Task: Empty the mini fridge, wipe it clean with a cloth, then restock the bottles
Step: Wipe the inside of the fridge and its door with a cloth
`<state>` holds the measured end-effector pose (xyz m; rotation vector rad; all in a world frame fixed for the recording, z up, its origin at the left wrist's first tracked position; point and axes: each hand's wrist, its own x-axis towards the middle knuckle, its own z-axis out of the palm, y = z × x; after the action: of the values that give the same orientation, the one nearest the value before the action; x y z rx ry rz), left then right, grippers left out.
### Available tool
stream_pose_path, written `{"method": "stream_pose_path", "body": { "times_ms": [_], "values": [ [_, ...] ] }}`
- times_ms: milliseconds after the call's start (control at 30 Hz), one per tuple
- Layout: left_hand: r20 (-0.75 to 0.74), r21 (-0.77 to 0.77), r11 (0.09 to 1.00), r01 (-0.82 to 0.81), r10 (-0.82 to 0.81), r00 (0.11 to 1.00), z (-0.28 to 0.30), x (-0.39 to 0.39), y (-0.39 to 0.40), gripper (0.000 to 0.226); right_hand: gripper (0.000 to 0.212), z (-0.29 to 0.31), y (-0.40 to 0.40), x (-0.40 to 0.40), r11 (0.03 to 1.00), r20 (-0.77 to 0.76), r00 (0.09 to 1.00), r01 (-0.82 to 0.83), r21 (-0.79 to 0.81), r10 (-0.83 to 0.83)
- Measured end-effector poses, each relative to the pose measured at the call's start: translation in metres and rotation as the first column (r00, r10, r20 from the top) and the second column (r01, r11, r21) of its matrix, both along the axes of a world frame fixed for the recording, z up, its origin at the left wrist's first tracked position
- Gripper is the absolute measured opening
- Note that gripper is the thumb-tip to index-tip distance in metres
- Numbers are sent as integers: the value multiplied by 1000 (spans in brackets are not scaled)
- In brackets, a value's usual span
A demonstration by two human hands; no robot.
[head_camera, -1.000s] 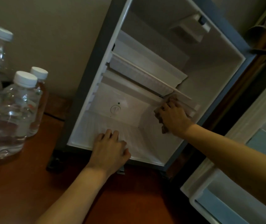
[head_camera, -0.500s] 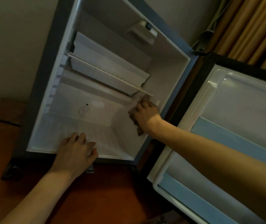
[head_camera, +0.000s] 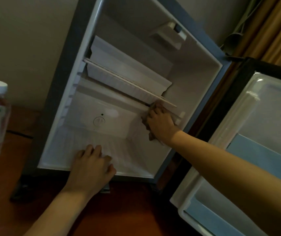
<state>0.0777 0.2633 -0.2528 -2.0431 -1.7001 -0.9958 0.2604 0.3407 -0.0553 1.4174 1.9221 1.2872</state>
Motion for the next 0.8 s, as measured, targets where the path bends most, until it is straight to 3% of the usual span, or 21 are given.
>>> {"method": "stream_pose_path", "body": {
  "times_ms": [233, 433, 500, 600, 800],
  "values": [
    [1, 8, 1000, 10, -10, 1000, -2, -1, -5, 52, 72, -3, -54, 13, 997, 31, 997, 76, -17, -75],
    [-22, -23, 999, -28, 27, 999, -4, 1, -4, 35, 38, -8, -76, 27, 996, -34, 996, -86, 6, 86],
    [-17, -19, 999, -28, 28, 999, -5, 0, -3, 37, 44, -5, -70, 22, 998, -43, 997, -65, -10, 65],
    [0, -19, 1000, -20, 20, 1000, -3, 1, -5, 50, 75, -1, -53, 9, 997, 74, 995, 65, -36, -62],
    [-7, -137, 990, -17, 17, 1000, 6, 3, -9, 43, 78, -1, 0, -8, 998, -25, 999, 47, -41, -48]
  ]
}}
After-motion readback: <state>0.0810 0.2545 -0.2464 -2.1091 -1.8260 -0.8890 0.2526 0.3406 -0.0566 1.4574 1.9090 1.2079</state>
